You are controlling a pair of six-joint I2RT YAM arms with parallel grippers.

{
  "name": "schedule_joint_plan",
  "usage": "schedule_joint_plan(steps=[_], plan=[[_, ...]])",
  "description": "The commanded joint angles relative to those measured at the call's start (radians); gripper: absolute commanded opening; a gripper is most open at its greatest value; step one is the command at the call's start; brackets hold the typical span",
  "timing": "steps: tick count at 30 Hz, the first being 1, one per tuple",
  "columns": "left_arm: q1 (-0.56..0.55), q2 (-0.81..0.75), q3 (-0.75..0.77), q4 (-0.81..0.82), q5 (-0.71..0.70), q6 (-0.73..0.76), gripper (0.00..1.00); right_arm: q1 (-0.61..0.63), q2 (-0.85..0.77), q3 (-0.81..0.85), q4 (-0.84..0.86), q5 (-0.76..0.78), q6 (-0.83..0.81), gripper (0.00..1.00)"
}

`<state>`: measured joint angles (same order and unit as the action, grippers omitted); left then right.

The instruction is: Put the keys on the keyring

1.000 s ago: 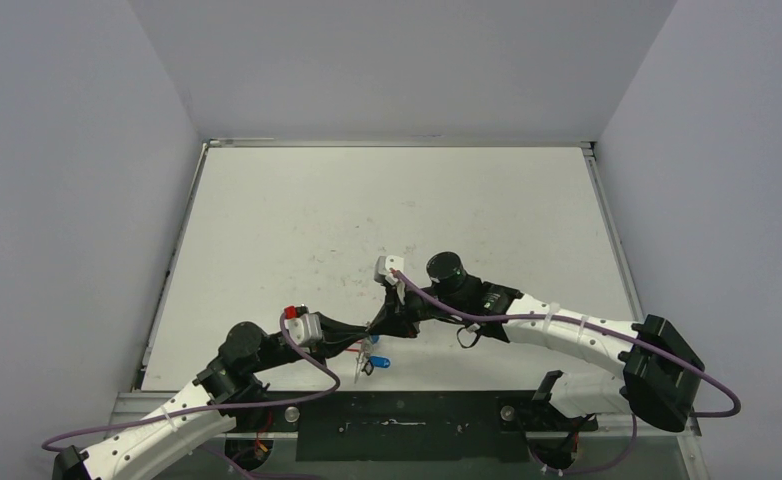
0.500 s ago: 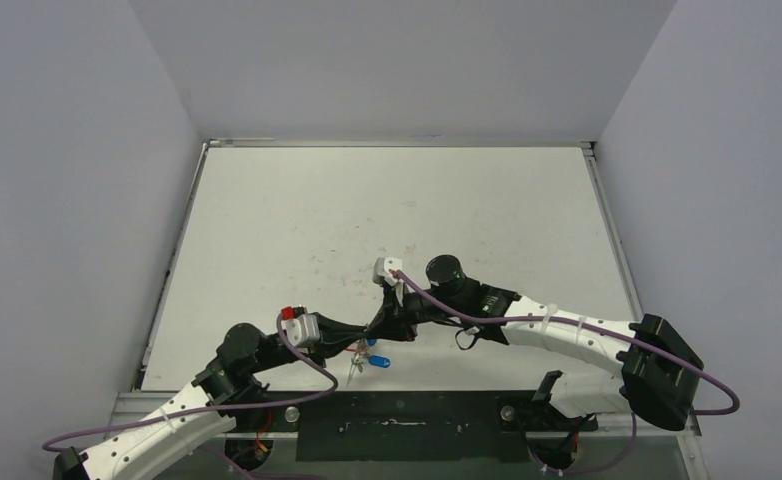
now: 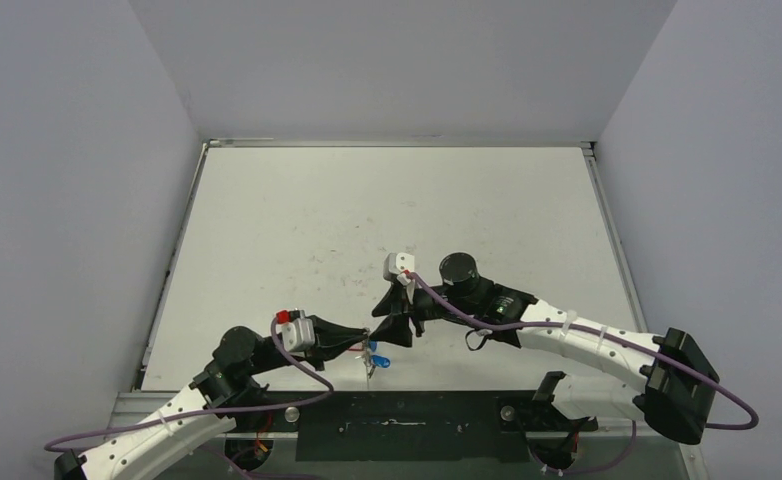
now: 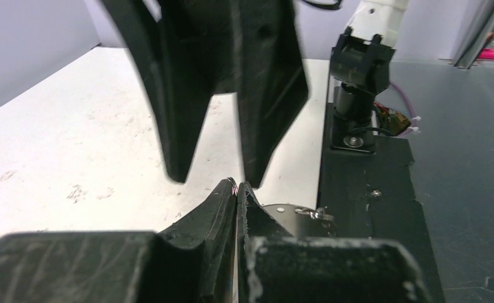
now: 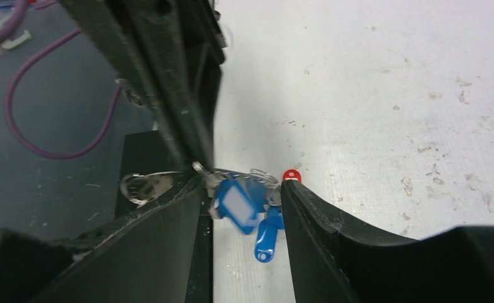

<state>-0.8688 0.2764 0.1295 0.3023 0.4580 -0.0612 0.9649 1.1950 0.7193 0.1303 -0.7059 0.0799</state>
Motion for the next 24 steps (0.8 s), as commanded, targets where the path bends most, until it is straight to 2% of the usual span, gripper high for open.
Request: schedule_joint_plan(steps=[1, 7, 12, 17, 24], plan=[[0.011, -0.019, 0.014, -0.007, -0.073, 0.017, 0.0, 0.003, -0.074, 0.051, -0.027, -0.087, -0.063, 0.5], [0.011, -0.05, 0.013, -0.021, -0.083, 0.014, 0.0, -0.011, -0.093, 0.058, -0.031, -0.104, -0.073, 0.42], [0.011, -0.064, 0.019, -0.032, -0.095, 0.012, 0.0, -0.017, -0.094, 0.06, -0.031, -0.098, -0.073, 0.44], [0.011, -0.061, 0.029, -0.037, -0.132, 0.012, 0.0, -0.025, -0.099, 0.051, -0.039, -0.045, -0.072, 0.52], [0.011, 0.017, 0.093, -0.085, -0.248, 0.042, 0.0, -0.08, -0.141, 0.001, -0.029, 0.133, -0.021, 0.65]])
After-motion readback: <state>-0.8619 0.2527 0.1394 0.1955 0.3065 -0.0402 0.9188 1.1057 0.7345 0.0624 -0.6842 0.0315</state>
